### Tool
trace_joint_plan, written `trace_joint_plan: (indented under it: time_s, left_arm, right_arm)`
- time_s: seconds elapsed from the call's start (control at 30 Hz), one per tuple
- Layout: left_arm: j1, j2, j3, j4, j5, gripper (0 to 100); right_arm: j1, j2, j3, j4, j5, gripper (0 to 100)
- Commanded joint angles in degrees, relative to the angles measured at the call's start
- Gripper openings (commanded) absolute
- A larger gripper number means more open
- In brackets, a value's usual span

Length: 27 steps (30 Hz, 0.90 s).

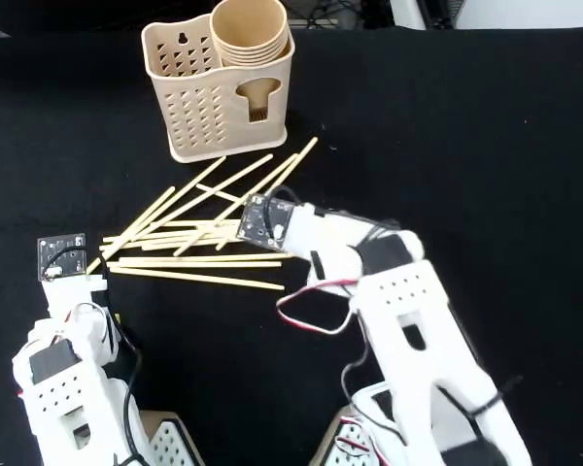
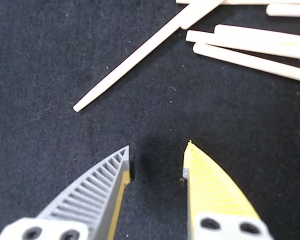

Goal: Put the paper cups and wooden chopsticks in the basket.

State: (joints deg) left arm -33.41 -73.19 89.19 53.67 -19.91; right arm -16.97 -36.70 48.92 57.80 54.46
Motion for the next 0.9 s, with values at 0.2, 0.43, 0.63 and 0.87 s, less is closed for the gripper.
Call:
trace_joint_plan:
  time_s: [0.2,0.43,0.63,0.87]
  left_arm:
    - [-0.2,-0.4,-0.1,-1.0,-0.4,18]
    - [-0.2,-0.4,-0.1,-1.0,-0.4,18]
    - [-0.2,-0.4,-0.1,-1.0,-0.4,18]
    - [-0.1,-0.5,-0.4,-1.1,-0.4,18]
  right_arm:
    - [0.8,-4.3,-4.4,-20.9,-23.4,1.2]
    - [3.2,-4.2,-10.4,-30.0,-38.1,1.2]
    - [4.9,-3.3,-14.8,-39.9,-48.3,1.2]
    - [2.9,7.6,-22.6,-44.7,-48.5,1.2]
